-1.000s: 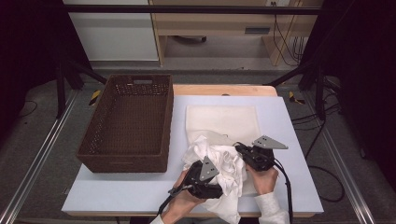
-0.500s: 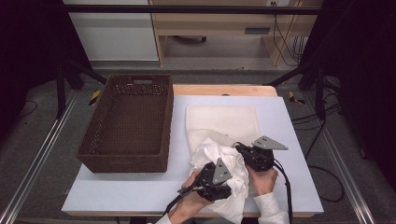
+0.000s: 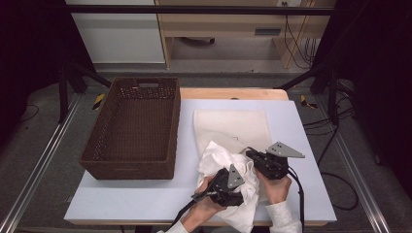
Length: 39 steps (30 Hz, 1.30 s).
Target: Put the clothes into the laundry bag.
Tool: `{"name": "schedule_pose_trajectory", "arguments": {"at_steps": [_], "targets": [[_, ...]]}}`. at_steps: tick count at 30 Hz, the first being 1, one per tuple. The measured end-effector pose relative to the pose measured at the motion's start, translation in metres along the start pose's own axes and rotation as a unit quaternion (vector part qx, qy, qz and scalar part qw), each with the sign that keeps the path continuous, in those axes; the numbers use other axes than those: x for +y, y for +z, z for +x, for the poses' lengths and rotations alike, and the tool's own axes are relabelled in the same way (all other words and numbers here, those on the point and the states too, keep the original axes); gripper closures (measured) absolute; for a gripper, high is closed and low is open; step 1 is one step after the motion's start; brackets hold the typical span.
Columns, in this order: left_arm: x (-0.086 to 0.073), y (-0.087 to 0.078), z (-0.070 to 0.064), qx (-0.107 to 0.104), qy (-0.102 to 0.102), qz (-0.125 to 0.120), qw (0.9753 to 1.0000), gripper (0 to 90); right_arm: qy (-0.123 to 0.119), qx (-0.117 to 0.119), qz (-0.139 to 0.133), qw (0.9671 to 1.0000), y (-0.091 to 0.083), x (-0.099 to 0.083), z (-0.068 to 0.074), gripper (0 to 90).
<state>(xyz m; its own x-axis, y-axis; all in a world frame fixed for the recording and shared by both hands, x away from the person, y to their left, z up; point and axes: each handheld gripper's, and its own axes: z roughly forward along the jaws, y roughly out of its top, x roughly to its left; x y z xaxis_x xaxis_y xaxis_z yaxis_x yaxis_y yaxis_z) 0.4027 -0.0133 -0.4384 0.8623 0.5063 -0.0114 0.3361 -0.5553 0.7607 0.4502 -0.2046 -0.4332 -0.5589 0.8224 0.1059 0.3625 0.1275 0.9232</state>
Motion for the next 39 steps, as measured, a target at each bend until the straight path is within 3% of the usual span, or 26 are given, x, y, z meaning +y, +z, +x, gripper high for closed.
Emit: {"name": "schedule_pose_trajectory", "arguments": {"at_steps": [2,3,5,8,9,11,14,16,17,19,23,26,33,37,39], "targets": [[0.003,-0.011,0.002,-0.017,-0.013,-0.001,0.9998,36.6,-0.002,-0.003,0.001,1.0000,0.000,-0.001,-0.001,87.2],[0.004,-0.017,0.002,-0.014,-0.011,-0.006,0.9998,34.3,0.000,-0.002,0.002,1.0000,0.000,-0.001,-0.001,87.2],[0.007,-0.037,0.001,0.018,0.004,-0.036,0.9992,29.2,-0.001,-0.004,0.002,1.0000,0.000,-0.001,-0.002,87.2],[0.009,-0.059,0.006,0.086,0.019,-0.063,0.9941,19.6,-0.002,-0.004,0.002,1.0000,0.000,-0.001,-0.001,87.2],[0.009,-0.062,0.012,0.099,0.017,-0.063,0.9930,16.9,-0.004,-0.004,0.003,1.0000,0.000,-0.001,-0.001,87.2],[0.008,-0.059,0.027,0.098,-0.003,-0.042,0.9943,11.8,-0.002,-0.004,0.003,1.0000,0.000,-0.001,-0.001,87.2],[0.003,-0.035,0.046,0.091,-0.025,0.000,0.9955,7.5,-0.002,-0.002,0.006,1.0000,0.001,-0.001,-0.001,87.2],[-0.002,-0.019,0.057,0.065,-0.048,0.010,0.9967,6.4,-0.005,-0.002,0.007,1.0000,0.001,-0.001,0.000,87.1],[-0.005,-0.015,0.062,0.042,-0.068,0.002,0.9968,6.8,-0.004,-0.002,0.008,1.0000,0.001,-0.002,0.000,87.2],[-0.007,-0.013,0.065,0.025,-0.072,-0.006,0.9970,14.2,-0.003,-0.003,0.011,0.9999,0.002,-0.002,-0.001,87.2],[-0.008,-0.015,0.058,0.018,-0.063,-0.012,0.9977,50.6,0.000,-0.003,0.014,0.9999,0.006,-0.004,-0.001,87.2],[-0.008,-0.019,0.050,0.024,-0.055,-0.021,0.9980,66.1,0.001,-0.006,0.013,0.9999,0.006,-0.004,0.000,87.2],[0.006,-0.030,0.021,0.018,-0.004,-0.053,0.9984,72.1,0.014,-0.002,-0.001,0.9999,0.005,-0.003,0.000,87.3],[0.014,-0.022,0.011,0.012,0.006,-0.050,0.9987,72.2,0.016,-0.007,-0.014,0.9997,0.000,-0.002,-0.001,87.4],[0.018,-0.014,0.011,0.008,0.004,-0.030,0.9995,72.0,0.018,-0.007,-0.019,0.9997,-0.001,-0.002,-0.003,87.4]]}}
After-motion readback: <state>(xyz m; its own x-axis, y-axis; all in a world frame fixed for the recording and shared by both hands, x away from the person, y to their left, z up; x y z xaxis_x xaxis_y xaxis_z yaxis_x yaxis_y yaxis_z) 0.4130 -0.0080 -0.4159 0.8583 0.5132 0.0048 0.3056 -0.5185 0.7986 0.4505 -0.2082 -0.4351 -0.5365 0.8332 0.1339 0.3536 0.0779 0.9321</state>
